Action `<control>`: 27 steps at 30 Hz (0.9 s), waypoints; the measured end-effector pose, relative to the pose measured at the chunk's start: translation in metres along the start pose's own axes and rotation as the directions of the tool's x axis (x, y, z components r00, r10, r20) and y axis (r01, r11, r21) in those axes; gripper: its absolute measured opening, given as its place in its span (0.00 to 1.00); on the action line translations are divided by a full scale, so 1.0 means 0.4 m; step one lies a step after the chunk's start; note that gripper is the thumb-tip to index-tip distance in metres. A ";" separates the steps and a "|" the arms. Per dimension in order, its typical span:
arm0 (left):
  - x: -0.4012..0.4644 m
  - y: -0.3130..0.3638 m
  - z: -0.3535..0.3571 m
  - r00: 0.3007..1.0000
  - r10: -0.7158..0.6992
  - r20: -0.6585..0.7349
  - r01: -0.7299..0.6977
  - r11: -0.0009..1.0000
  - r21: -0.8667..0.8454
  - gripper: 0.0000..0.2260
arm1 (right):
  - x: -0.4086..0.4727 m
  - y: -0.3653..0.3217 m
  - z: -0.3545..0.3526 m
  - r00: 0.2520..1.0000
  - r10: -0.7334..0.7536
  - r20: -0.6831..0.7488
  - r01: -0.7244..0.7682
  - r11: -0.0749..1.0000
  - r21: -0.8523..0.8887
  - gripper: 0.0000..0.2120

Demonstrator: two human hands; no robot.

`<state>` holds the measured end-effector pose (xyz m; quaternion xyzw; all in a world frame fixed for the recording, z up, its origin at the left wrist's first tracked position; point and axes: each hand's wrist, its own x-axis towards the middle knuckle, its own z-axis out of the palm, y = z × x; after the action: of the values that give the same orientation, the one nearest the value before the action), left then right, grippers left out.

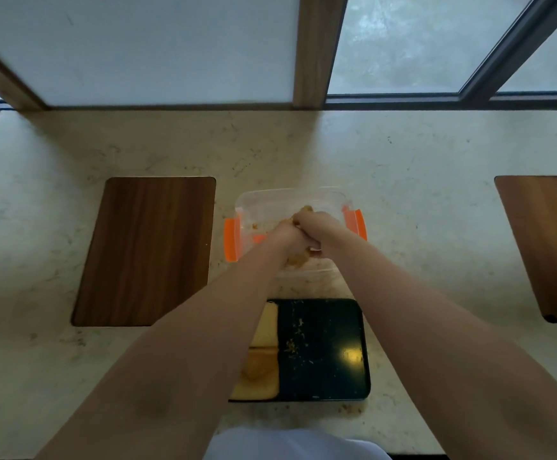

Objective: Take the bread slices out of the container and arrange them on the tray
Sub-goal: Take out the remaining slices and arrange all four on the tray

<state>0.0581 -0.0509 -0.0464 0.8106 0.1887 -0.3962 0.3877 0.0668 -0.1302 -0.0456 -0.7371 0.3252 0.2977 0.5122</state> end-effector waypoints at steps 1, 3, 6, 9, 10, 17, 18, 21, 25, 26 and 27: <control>-0.018 0.000 -0.014 1.000 0.022 -0.010 -0.022 0.999 0.027 0.02 | -0.023 -0.012 -0.003 1.000 -0.005 0.030 0.004 0.999 0.051 0.08; -0.039 -0.013 -0.041 0.992 0.116 -0.044 -0.115 0.993 0.026 0.06 | -0.064 -0.017 -0.018 0.996 -0.048 0.080 0.042 0.996 0.080 0.11; -0.132 -0.048 -0.074 0.960 0.280 -0.029 -0.281 0.952 -0.123 0.13 | -0.153 0.013 -0.053 0.978 -0.185 0.094 0.180 0.982 0.058 0.19; -0.199 -0.088 -0.084 0.942 0.333 0.043 -0.312 0.917 -0.248 0.31 | -0.218 0.052 -0.071 0.953 -0.255 0.163 0.226 0.958 0.175 0.26; -0.212 -0.100 -0.086 0.933 0.355 0.063 -0.325 0.904 -0.276 0.32 | -0.234 0.063 -0.078 0.943 -0.268 0.195 0.223 0.949 0.225 0.28; -0.290 -0.193 -0.045 0.904 0.426 0.029 -0.385 0.843 -0.375 0.29 | -0.345 0.169 -0.101 0.896 -0.377 0.235 0.275 0.886 0.375 0.22; -0.297 -0.200 -0.037 0.897 0.442 0.012 -0.404 0.831 -0.383 0.28 | -0.359 0.179 -0.098 0.890 -0.397 0.225 0.294 0.876 0.383 0.20; -0.326 -0.214 -0.017 0.873 0.487 -0.023 -0.462 0.810 -0.361 0.25 | -0.393 0.209 -0.099 0.886 -0.422 0.195 0.316 0.854 0.413 0.16; -0.354 -0.249 0.029 0.861 0.507 -0.044 -0.500 0.826 -0.261 0.33 | -0.414 0.269 -0.107 0.884 -0.405 0.234 0.282 0.861 0.423 0.15; -0.355 -0.262 0.043 0.863 0.504 -0.033 -0.497 0.835 -0.236 0.34 | -0.415 0.286 -0.108 0.883 -0.398 0.250 0.273 0.868 0.415 0.15; -0.355 -0.276 0.058 0.869 0.494 -0.015 -0.485 0.846 -0.221 0.33 | -0.416 0.304 -0.107 0.880 -0.394 0.266 0.268 0.873 0.407 0.14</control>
<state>-0.1084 0.0004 0.0039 0.7758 0.0097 -0.2784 0.5662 -0.1258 -0.1739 0.0272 -0.6136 0.1472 0.2624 0.7301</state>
